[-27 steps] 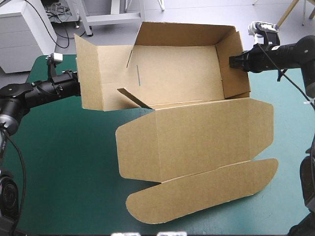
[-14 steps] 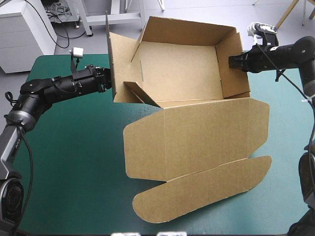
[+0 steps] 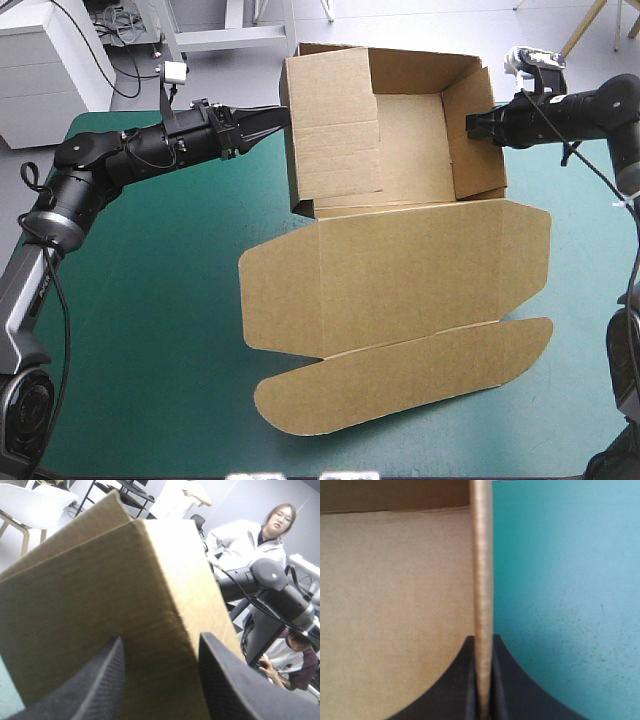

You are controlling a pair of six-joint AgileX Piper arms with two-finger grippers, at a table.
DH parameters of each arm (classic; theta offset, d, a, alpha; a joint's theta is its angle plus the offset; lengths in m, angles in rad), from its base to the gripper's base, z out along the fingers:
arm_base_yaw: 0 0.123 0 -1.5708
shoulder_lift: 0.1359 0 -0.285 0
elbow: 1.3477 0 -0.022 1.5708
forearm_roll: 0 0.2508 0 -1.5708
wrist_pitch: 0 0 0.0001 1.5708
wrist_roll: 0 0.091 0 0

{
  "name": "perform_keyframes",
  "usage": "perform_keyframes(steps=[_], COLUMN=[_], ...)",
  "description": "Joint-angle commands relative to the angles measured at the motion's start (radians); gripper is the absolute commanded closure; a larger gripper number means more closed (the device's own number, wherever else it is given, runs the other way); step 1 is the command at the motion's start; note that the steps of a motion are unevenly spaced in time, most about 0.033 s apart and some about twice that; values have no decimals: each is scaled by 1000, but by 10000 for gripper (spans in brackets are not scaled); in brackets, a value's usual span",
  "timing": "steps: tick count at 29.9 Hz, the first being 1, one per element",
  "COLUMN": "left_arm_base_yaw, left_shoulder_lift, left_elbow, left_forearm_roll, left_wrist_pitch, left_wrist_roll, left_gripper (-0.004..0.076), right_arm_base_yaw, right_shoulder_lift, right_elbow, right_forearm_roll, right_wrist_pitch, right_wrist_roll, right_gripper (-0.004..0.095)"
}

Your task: Fold the box

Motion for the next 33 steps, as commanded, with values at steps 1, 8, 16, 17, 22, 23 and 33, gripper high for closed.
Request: perform_keyframes(steps=[1,8,16,17,22,23,33], left_arm_base_yaw=[-24,-84,-159,-167,-180,-184,-214], left_shoulder_lift=[-43,-43,-43,-43,-33,-27,45], left_elbow=[-37,-102,-257,-267,-298,-307,-421], left_forearm_roll=[-29,164,751,783,881,897,933], left_wrist_pitch=[-62,-134,-161,-161,-150,-142,-34], left_wrist_roll=[-6,-103,-496,-515,-599,-617,-707], left_gripper=[393,285,285,285,285,285,291], right_arm_base_yaw=[-2,-2,2,2,2,2,2], right_shoulder_lift=[-49,-49,-49,-49,-49,-49,-49], right_elbow=[-30,-30,-30,-30,-30,-30,-30], right_forearm_roll=[70,70,63,63,63,63,118], right_wrist_pitch=[-32,-34,-39,-39,-42,-42,-55], right_wrist_roll=[6,13,59,59,87,92,103], right_gripper=[927,927,927,925,926,926,926])
